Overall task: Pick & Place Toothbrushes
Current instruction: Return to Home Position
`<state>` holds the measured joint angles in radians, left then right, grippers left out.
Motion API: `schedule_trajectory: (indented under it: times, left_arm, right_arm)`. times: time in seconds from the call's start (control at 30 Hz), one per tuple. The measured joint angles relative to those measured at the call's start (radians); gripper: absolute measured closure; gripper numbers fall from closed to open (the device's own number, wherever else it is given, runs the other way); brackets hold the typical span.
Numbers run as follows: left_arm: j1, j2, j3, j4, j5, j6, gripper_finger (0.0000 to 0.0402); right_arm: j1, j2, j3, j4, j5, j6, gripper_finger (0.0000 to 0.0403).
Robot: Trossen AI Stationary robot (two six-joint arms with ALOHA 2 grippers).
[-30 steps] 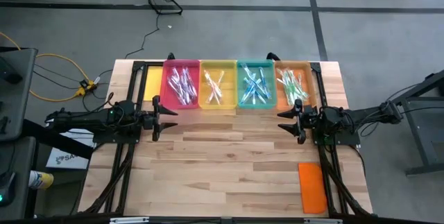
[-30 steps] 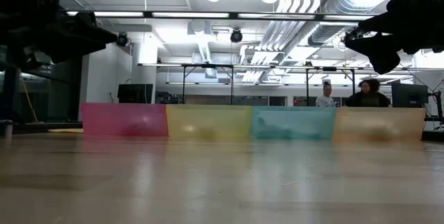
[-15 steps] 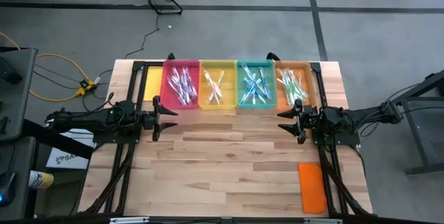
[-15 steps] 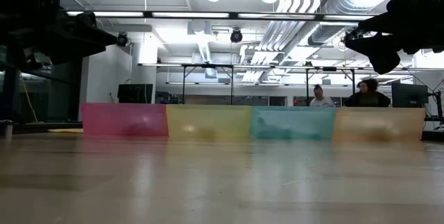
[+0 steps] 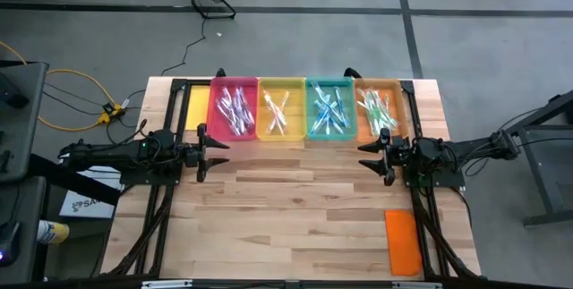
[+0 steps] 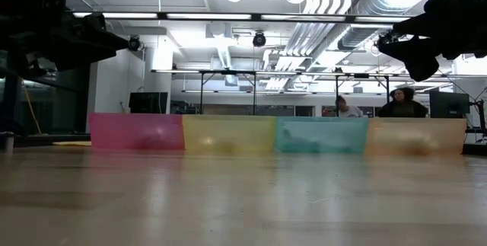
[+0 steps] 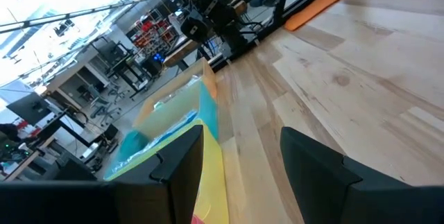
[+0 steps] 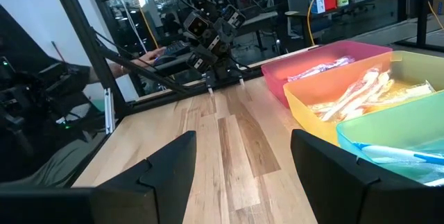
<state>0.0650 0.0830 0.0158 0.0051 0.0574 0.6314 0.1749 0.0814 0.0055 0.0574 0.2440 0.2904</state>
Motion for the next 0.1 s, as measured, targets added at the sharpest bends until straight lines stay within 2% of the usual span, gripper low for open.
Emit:
schedule_trajectory:
  times: [0.1]
  left_arm:
    - [0.0, 0.0, 0.0, 0.0, 0.0, 0.0, 0.0215]
  right_arm:
    - [0.0, 0.0, 0.0, 0.0, 0.0, 0.0, 0.0174]
